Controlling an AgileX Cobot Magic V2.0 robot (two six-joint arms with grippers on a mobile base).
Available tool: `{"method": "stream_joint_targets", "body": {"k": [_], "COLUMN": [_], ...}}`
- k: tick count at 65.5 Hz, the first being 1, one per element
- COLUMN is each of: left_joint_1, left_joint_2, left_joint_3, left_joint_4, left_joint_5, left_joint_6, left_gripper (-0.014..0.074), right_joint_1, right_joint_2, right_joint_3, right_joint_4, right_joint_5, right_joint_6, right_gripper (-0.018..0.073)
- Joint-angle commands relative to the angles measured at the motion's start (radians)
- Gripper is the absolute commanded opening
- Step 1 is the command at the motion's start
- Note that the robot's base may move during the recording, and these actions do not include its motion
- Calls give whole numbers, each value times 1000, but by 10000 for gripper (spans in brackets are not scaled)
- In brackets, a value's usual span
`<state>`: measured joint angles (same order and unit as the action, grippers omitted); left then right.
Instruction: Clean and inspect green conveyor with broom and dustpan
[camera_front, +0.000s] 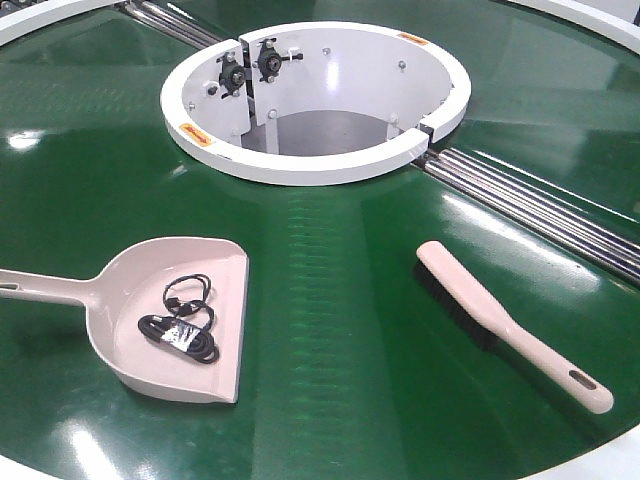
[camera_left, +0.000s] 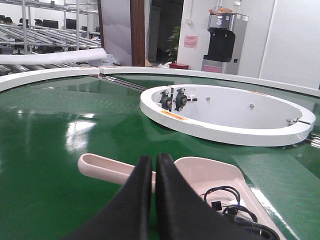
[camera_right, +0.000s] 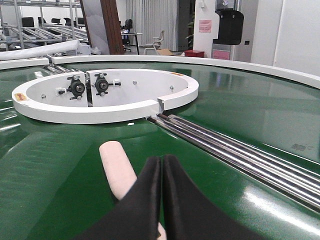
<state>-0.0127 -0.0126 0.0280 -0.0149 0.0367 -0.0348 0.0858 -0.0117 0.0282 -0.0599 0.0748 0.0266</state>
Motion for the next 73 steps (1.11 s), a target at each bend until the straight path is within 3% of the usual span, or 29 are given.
{"method": "stream_joint_targets", "body": {"k": [1, 73], "left_joint_1": [-1, -1], "left_joint_2": [-14, -14], "left_joint_3": [9, 9], "left_joint_4": [-1, -1], "left_joint_5": [-71, -71], "left_joint_6": [-7, -7], "left_gripper": [-6, -6], "right_joint_1": [-1, -1], "right_joint_2": [-11, -11], "right_joint_3": [3, 3], "right_joint_4": [-13, -13], "right_joint_5": [-84, -82], "right_joint_6": [-1, -1], "right_gripper": [-8, -8]}}
